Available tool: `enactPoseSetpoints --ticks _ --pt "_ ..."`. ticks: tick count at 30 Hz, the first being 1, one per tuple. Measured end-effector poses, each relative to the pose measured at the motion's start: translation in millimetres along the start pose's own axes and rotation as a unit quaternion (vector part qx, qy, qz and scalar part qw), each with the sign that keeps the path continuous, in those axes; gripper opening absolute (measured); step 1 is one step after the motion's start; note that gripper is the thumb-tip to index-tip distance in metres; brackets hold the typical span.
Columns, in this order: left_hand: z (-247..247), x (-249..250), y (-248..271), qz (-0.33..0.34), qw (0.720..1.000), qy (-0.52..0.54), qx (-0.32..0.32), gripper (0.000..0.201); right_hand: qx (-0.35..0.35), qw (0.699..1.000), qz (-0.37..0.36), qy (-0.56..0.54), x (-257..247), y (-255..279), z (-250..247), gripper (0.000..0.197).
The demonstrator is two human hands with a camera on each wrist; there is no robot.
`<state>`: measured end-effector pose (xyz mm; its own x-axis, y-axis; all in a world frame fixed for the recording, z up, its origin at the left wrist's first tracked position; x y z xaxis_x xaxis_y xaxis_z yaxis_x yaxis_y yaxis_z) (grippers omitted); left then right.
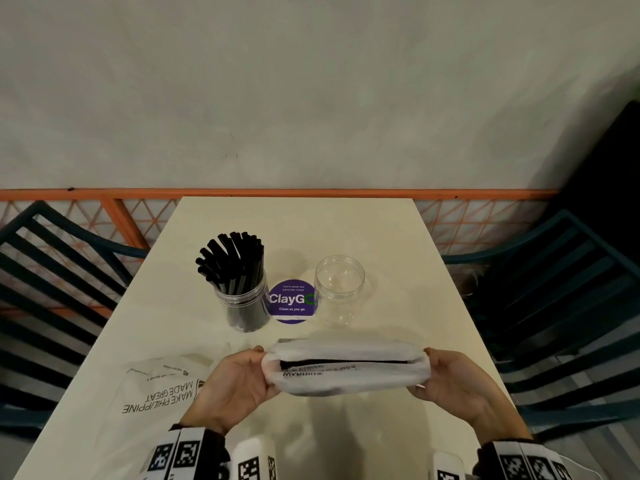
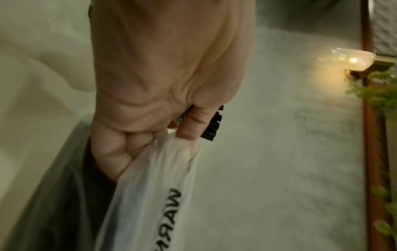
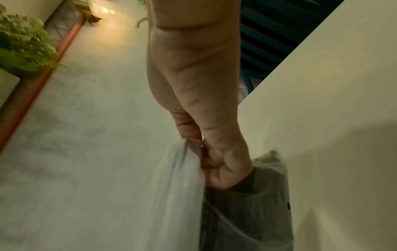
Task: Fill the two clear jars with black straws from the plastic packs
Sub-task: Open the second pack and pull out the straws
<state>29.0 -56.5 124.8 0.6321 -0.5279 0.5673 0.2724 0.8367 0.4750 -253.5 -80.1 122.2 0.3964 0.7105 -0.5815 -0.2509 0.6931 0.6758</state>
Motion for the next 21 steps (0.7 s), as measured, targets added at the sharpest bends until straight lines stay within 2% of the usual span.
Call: enactPoseSetpoints --ticks 1,2,4,7,10,11,14,16,18,21 --pt "4 0 1 0.008 1.0 -0.015 0.009 0.018 0.002 1.0 -0.003 -0.013 0 0 -1 0.026" --pt "8 -1 2 0.016 0.999 -0.03 0.016 0.016 0.009 1.0 -0.011 -0.018 -1 0 -2 0.026" --pt "13 -2 1 0.028 0.997 -0.069 0.027 0.031 0.0 0.999 -0.038 -0.004 -3 5 2 0.024" --pt "10 -2 1 0.073 0.971 -0.195 0.118 0.039 0.002 0.991 -0.065 0.113 0 12 16 0.015" --pt "8 5 2 0.14 0.914 -0.317 0.21 0.039 0.096 0.949 -0.137 0.268 -3 5 11 0.029" --pt "7 9 3 0.159 0.889 -0.362 0.231 0.039 0.123 0.933 -0.157 0.3 -6 4 10 0.028" --pt "2 27 11 0.204 0.796 -0.499 0.276 0.039 0.193 0.882 -0.215 0.372 -20 8 1 0.008" --pt "0 31 14 0.203 0.755 -0.56 0.275 0.03 0.208 0.872 -0.225 0.382 -26 14 -5 0.002" --pt "-3 28 11 0.181 0.756 -0.574 0.257 0.019 0.201 0.873 -0.211 0.391 -27 16 -8 0.003" --pt "-6 18 3 0.166 0.808 -0.531 0.192 0.029 0.177 0.883 -0.2 0.386 -24 16 -7 0.003"
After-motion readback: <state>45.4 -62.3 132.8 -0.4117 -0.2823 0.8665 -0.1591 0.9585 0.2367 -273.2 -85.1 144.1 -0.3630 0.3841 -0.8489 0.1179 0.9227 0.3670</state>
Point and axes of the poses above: each hand's wrist, its own y-axis away from the middle knuckle, its own z-axis out of the palm, x = y × z, the point moved 6 cm from there along -y, towards the middle knuckle, and after that the axes turned 2 degrees about -x, right-handed, at the moved point
